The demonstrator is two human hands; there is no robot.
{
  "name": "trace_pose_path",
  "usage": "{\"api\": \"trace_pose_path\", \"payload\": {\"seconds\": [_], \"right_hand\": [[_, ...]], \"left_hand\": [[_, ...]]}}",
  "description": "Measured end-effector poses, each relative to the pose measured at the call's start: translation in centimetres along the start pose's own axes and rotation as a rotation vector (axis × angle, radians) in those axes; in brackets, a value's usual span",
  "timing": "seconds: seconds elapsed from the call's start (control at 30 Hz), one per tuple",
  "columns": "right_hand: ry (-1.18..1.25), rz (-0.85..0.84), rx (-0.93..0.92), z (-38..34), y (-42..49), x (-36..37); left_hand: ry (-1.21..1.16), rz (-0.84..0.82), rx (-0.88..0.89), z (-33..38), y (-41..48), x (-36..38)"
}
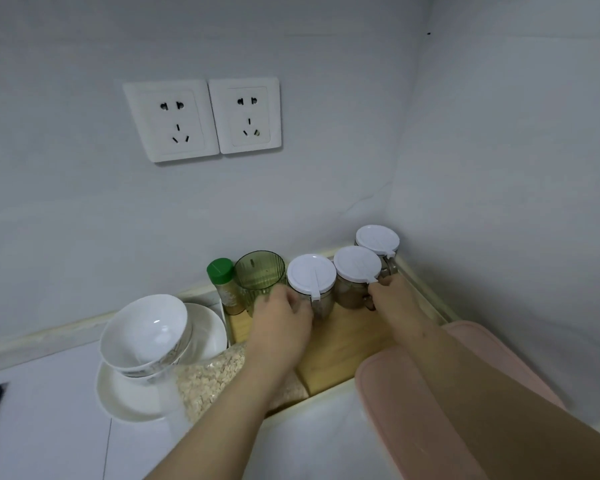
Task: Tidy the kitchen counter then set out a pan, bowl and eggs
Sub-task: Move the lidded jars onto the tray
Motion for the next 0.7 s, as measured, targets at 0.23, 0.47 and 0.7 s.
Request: {"api": "trace_pose_path", "payload": {"seconds": [0.23, 0.47, 0.7], "right_hand": [[-0.095, 0.107, -0.052, -2.0, -1.2, 1.3], [-0.090, 0.073, -0.042, -2.1, -1.4, 2.4], [-0.069, 0.062, -0.051, -1.8, -1.5, 2.2]], "left_hand": [[0.474, 0.276, 0.068, -0.6, 6.0, -6.8], [0.489, -0.032, 0.028, -3.3, 10.2, -5.8], [0.321, 0.098, 0.043, -3.4, 8.0, -8.0]]}}
Point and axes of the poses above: each hand's wrist, its own y-axis towards the middle knuckle, its own x-axis out of the palm, z = x × y, the point moved 5 cm from there along y, towards the middle knuckle, and after that the axes turned 10 degrees about -x, right-handed, at the moved point
